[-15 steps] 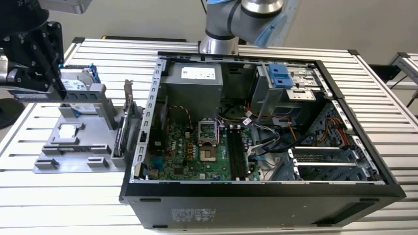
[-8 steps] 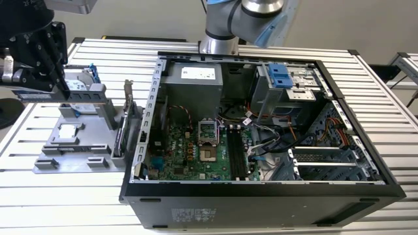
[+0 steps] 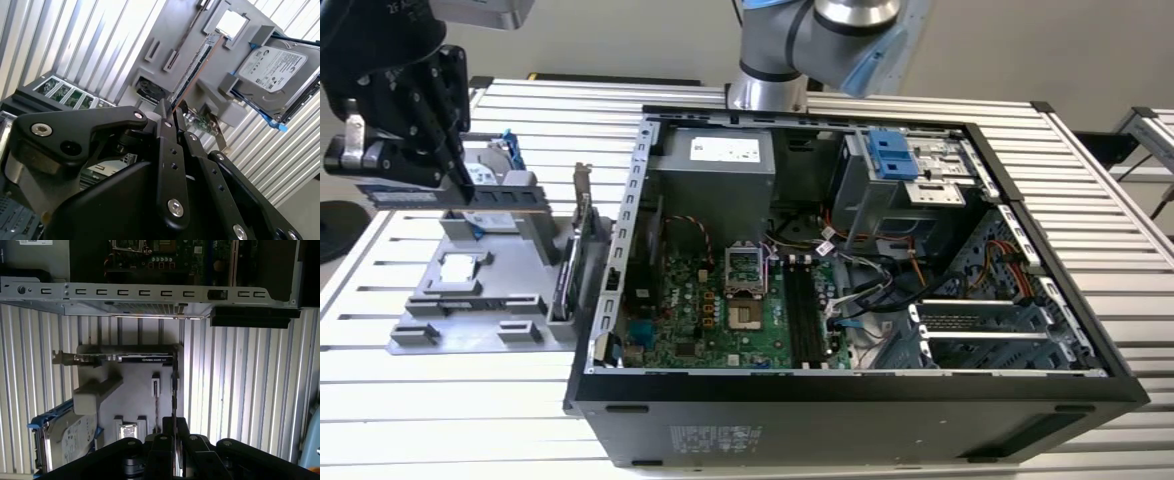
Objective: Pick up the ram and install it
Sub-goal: 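Pick up the ram and move it above insertion slot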
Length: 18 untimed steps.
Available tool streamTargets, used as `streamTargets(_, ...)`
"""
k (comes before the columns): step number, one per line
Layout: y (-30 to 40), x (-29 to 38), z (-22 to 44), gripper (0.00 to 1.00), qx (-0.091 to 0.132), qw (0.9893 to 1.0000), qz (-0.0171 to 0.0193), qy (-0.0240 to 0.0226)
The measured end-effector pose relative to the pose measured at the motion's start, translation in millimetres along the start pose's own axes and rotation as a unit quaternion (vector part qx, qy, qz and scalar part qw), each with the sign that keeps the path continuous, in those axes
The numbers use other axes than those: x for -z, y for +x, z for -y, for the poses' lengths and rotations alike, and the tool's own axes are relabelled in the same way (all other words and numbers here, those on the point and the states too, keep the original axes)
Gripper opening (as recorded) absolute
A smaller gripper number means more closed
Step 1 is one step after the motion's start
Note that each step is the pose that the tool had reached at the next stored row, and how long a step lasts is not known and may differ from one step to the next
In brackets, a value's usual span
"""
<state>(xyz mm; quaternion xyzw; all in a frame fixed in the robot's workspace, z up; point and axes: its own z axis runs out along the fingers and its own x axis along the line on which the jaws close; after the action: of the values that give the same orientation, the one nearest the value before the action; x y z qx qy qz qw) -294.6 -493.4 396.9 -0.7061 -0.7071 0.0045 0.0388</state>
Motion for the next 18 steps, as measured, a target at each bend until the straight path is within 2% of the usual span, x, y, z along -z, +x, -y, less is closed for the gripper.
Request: streamTargets(18,0.0,1.0,-15.6,0.0,0.0,1.0,0.0,0.0)
